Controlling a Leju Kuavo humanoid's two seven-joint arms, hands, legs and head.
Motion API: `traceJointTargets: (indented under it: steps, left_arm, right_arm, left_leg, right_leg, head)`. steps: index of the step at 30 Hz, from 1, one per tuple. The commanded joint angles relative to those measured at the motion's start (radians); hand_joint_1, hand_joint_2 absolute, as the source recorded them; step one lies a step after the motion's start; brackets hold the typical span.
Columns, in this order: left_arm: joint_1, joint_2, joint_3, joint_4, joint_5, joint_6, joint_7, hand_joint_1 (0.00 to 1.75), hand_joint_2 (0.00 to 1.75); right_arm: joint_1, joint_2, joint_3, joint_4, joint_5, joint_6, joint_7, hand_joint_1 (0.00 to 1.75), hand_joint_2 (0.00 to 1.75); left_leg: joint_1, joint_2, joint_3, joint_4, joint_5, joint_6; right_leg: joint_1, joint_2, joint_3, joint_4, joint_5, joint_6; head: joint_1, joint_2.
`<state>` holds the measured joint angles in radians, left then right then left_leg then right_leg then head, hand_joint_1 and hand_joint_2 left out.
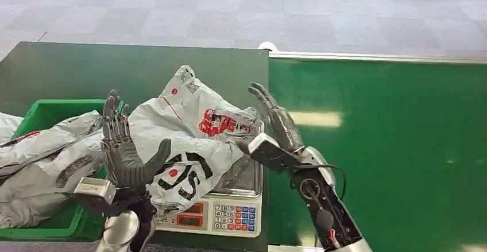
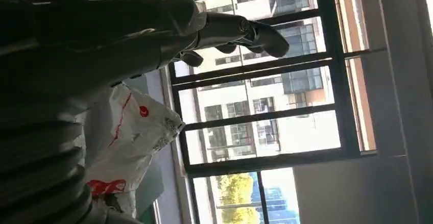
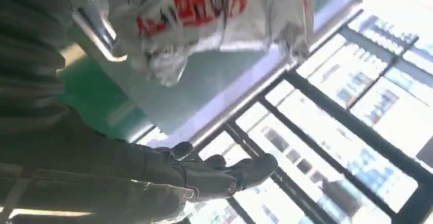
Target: Moved the parcel from conveyor to table for the left to box.
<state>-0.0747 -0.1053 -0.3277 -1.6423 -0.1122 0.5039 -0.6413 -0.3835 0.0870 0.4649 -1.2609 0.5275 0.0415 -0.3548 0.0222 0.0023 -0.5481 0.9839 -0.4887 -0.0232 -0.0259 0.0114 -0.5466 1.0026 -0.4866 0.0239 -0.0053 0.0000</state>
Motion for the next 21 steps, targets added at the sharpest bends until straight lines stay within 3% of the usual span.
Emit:
traceJointTargets:
  steps: [1,2,3,5,8,9,13,18,21]
  left_arm:
    - [0.105,0.007,0.032,-0.044,-0.031,-0.036,0.001,0.00,1.75]
    - [0.111,0.010,0.030,-0.047,-0.032,-0.044,0.002,0.00,1.75]
    - [0.130,0.017,0.026,-0.057,-0.050,-0.050,0.006,0.00,1.75]
    - [0.140,0.025,0.020,-0.051,-0.056,-0.063,0.015,0.00,1.75]
    - [0.177,0.052,0.031,-0.056,-0.062,-0.067,0.017,0.00,1.75]
    - [0.192,0.063,0.039,-0.054,-0.052,-0.073,0.017,0.00,1.75]
    - [0.202,0.063,0.051,-0.053,-0.039,-0.082,0.010,0.00,1.75]
    - [0.230,0.069,0.058,-0.100,-0.086,-0.108,0.027,0.00,1.75]
    - [0.230,0.068,0.061,-0.103,-0.089,-0.111,0.031,0.00,1.75]
  right_arm:
    - [0.262,-0.093,-0.241,-0.435,-0.049,-0.172,-0.114,0.00,1.75]
    - [0.286,-0.085,-0.267,-0.465,-0.040,-0.205,-0.121,0.00,1.75]
    - [0.362,-0.069,-0.320,-0.549,-0.019,-0.296,-0.126,0.00,1.75]
    - [0.485,-0.064,-0.400,-0.682,-0.013,-0.371,-0.131,0.00,1.75]
    - [0.767,-0.045,-0.545,-0.850,-0.054,-0.431,-0.149,0.00,1.75]
    - [0.868,-0.032,-0.592,-0.883,-0.130,-0.414,-0.201,0.00,1.75]
    - [0.913,0.010,-0.631,-0.887,-0.161,-0.379,-0.240,0.00,1.75]
    - [0.947,0.138,-0.686,-0.848,-0.210,-0.256,-0.257,0.00,1.75]
    - [0.934,0.142,-0.689,-0.840,-0.204,-0.252,-0.259,0.00,1.75]
  left_leg:
    - [0.000,-0.007,-0.002,-0.002,0.002,0.003]
    - [0.000,-0.007,-0.002,-0.001,0.001,0.002]
    - [0.000,-0.008,-0.003,-0.002,0.002,0.003]
    - [0.000,-0.009,-0.003,-0.001,0.001,0.002]
    - [0.000,-0.012,-0.003,-0.001,0.001,0.001]
    - [0.000,-0.017,-0.002,-0.003,0.001,0.002]
    - [0.000,-0.012,-0.005,-0.001,-0.003,0.001]
    - [0.000,-0.007,-0.004,-0.001,-0.004,0.001]
    - [0.000,-0.004,-0.004,-0.001,-0.003,0.001]
  right_leg:
    - [0.001,-0.009,0.002,-0.003,0.000,-0.003]
    - [0.001,-0.008,0.001,-0.002,-0.001,-0.002]
    - [0.001,-0.009,0.001,-0.003,0.000,-0.002]
    - [0.000,-0.010,0.001,-0.002,-0.002,-0.002]
    - [0.000,-0.013,0.000,-0.002,-0.003,-0.001]
    - [0.001,-0.019,0.004,-0.005,-0.004,-0.002]
    - [0.000,-0.013,-0.001,-0.002,-0.005,-0.001]
    - [0.001,-0.010,-0.001,-0.002,-0.005,-0.003]
    - [0.001,-0.008,-0.002,-0.002,-0.004,-0.002]
  head:
    - [0.000,0.000]
    - [-0.001,0.000]
    - [0.000,0.000]
    - [0.000,0.000]
    - [0.000,0.000]
    - [-0.001,0.000]
    - [-0.001,0.000]
    - [0.000,0.000]
    - [0.000,0.000]
